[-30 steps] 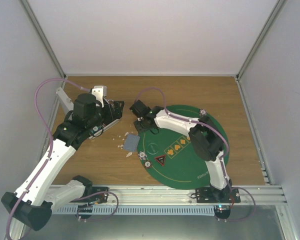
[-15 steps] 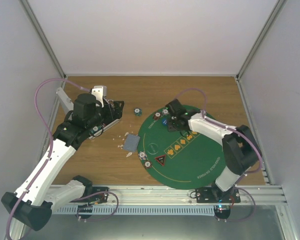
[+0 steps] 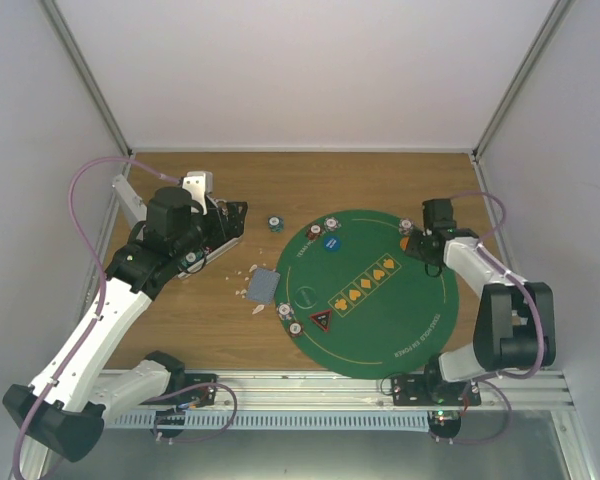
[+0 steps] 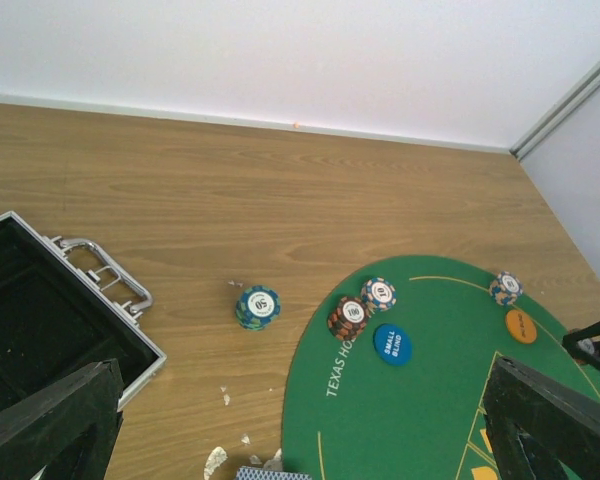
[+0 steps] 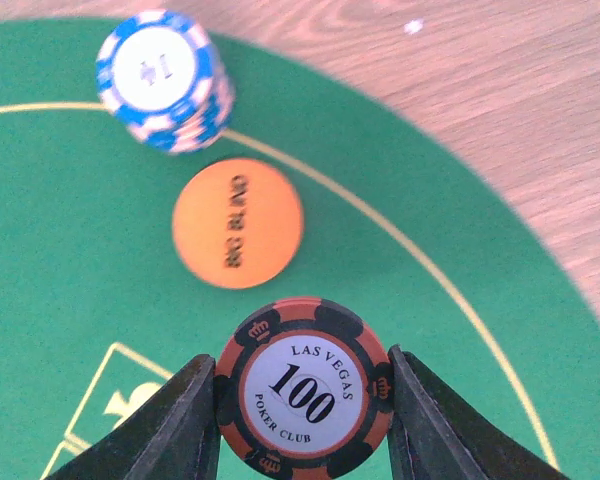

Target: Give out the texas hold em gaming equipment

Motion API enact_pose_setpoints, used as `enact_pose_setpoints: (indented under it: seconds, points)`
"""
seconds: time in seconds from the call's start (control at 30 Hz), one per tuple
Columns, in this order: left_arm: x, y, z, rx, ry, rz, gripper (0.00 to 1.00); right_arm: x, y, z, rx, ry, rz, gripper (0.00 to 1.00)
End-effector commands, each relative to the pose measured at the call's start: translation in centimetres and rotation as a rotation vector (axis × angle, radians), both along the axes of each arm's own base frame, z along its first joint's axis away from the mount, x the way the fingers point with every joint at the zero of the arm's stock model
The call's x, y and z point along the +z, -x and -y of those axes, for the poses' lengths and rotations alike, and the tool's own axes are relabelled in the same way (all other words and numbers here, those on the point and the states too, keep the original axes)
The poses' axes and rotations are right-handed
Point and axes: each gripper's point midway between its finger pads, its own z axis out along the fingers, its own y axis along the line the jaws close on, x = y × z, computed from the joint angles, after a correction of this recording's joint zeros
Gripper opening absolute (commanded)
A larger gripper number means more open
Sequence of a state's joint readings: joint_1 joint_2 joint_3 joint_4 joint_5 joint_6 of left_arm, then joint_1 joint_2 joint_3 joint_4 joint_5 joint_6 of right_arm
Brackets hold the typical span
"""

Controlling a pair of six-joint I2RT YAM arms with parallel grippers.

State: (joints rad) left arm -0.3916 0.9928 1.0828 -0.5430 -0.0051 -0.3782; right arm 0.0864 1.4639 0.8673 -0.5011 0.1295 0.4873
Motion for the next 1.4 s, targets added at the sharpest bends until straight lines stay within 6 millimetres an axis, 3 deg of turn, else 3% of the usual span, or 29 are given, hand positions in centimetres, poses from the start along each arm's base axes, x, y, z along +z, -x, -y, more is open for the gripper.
enact_pose_setpoints:
  seconds: [0.0,0.13,0.27,0.47,0.93,1.2,1.37]
  points:
    - [1.1,-0.2,0.0,0.005,0.025,0.037,0.99,0.9,-1.7,2.8,-0.038,-0.014,0.065,0.35]
    - [1.1,-0.1,-0.1,0.006,0.023,0.038,0.99,0.9,-2.8,4.9,-0.076,-0.026,0.078,0.35]
    - [1.1,-0.2,-0.2,0.012,0.018,0.037,0.99,0.7,-4.0,5.6,-0.079,-0.040,0.080,0.35]
    - [1.1,-0.3,-0.1,0.011,0.016,0.035,0.99,-0.9,-5.3,5.5,-0.065,-0.060,0.052,0.35]
    - [1.1,-0.5,-0.4,0.022,0.002,0.035,0.99,-2.2,-8.0,5.8,-0.048,-0.052,0.028,0.36]
    - [1.1,-0.6,-0.5,0.027,-0.003,0.037,0.99,-2.9,-8.4,5.7,-0.051,-0.062,0.017,0.38]
    - [1.1,-0.7,-0.5,0.026,-0.001,0.036,0.99,-3.0,-8.5,5.7,-0.047,-0.060,0.012,0.45]
